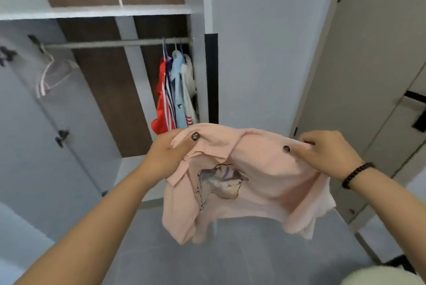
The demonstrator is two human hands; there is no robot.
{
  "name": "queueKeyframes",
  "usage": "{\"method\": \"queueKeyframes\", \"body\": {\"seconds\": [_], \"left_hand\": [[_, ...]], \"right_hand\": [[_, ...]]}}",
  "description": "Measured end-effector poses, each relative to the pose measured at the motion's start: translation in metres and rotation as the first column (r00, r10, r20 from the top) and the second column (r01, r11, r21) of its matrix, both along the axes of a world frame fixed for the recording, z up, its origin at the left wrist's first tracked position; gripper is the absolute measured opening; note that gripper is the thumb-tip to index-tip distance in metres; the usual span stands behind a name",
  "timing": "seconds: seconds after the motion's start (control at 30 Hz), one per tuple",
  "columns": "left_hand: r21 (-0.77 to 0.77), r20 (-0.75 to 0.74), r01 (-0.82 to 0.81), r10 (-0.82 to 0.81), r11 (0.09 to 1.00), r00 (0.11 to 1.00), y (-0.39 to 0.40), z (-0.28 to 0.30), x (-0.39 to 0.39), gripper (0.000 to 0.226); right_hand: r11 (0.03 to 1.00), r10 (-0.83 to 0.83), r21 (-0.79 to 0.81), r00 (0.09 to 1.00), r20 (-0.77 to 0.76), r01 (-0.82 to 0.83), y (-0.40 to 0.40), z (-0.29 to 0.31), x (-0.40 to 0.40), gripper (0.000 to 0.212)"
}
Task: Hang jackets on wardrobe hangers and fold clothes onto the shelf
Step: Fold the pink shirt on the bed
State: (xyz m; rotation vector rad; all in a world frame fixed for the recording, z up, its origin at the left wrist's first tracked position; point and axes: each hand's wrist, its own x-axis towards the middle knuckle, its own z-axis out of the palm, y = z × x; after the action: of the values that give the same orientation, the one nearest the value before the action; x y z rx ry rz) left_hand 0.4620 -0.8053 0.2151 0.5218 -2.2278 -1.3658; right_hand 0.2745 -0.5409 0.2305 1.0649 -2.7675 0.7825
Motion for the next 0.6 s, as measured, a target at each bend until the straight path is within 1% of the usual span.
{"method": "queueKeyframes", "body": {"seconds": [0.03, 0.07, 0.1, 0.13, 0.2, 0.23, 0.27, 0.3, 0.33, 0.37, 0.43, 0.47, 0.5, 0.53, 0.6], "left_hand": [[0.061, -0.019, -0.023, 0.024, 0.998, 1.0, 0.009, 0.007, 0.009, 0.019], [0.141, -0.051, -0.043, 0.051, 0.989, 0.997, 0.019, 0.015, 0.019, 0.022], [0.219, -0.089, -0.054, 0.075, 0.974, 0.993, 0.03, 0.023, 0.028, 0.02], [0.287, -0.127, -0.06, 0.101, 0.956, 0.987, 0.039, 0.031, 0.038, 0.016], [0.363, -0.174, -0.06, 0.131, 0.93, 0.976, 0.055, 0.048, 0.06, 0.014], [0.377, -0.184, -0.061, 0.139, 0.924, 0.973, 0.061, 0.056, 0.071, 0.016], [0.384, -0.187, -0.071, 0.153, 0.92, 0.97, 0.064, 0.063, 0.083, 0.018], [0.384, -0.182, -0.108, 0.19, 0.917, 0.965, 0.065, 0.069, 0.096, 0.019], [0.378, -0.173, -0.165, 0.244, 0.911, 0.954, 0.064, 0.074, 0.109, 0.018], [0.359, -0.157, -0.227, 0.299, 0.905, 0.941, 0.062, 0.077, 0.123, 0.016], [0.331, -0.108, -0.336, 0.39, 0.882, 0.915, 0.056, 0.078, 0.154, 0.016], [0.341, -0.087, -0.381, 0.432, 0.859, 0.897, 0.053, 0.075, 0.171, 0.017], [0.376, -0.074, -0.427, 0.485, 0.822, 0.871, 0.05, 0.069, 0.189, 0.019], [0.432, -0.072, -0.475, 0.555, 0.766, 0.829, 0.049, 0.061, 0.207, 0.022], [0.536, -0.102, -0.568, 0.716, 0.625, 0.691, 0.052, 0.039, 0.242, 0.031]], "right_hand": [[0.995, 0.094, -0.019, 0.996, 0.006, -0.094, -0.012, -0.002, 0.007, 0.019], [0.978, 0.2, -0.071, 0.978, 0.054, -0.196, -0.026, -0.003, 0.016, 0.011], [0.951, 0.295, -0.134, 0.946, 0.137, -0.277, -0.039, -0.002, 0.028, 0.023], [0.909, 0.403, -0.202, 0.889, 0.216, -0.364, -0.052, 0.0, 0.04, 0.039], [0.802, 0.596, -0.271, 0.738, 0.317, -0.532, -0.079, 0.011, 0.071, 0.066], [0.733, 0.68, -0.291, 0.649, 0.341, -0.615, -0.091, 0.018, 0.089, 0.073], [0.662, 0.747, -0.32, 0.562, 0.355, -0.678, -0.102, 0.022, 0.106, 0.073], [0.61, 0.786, -0.335, 0.495, 0.369, -0.718, -0.114, 0.026, 0.123, 0.068], [0.569, 0.814, -0.349, 0.448, 0.371, -0.745, -0.126, 0.028, 0.139, 0.059], [0.55, 0.827, -0.355, 0.435, 0.355, -0.756, -0.138, 0.027, 0.154, 0.046], [0.538, 0.84, -0.392, 0.442, 0.314, -0.746, -0.158, 0.022, 0.184, 0.016], [0.545, 0.837, -0.431, 0.438, 0.328, -0.719, -0.167, 0.018, 0.199, 0.009], [0.549, 0.834, -0.474, 0.418, 0.36, -0.689, -0.175, 0.014, 0.213, 0.011], [0.552, 0.831, -0.504, 0.392, 0.394, -0.665, -0.183, 0.012, 0.229, 0.015], [0.55, 0.829, -0.525, 0.347, 0.438, -0.65, -0.197, 0.007, 0.261, 0.021]]}}
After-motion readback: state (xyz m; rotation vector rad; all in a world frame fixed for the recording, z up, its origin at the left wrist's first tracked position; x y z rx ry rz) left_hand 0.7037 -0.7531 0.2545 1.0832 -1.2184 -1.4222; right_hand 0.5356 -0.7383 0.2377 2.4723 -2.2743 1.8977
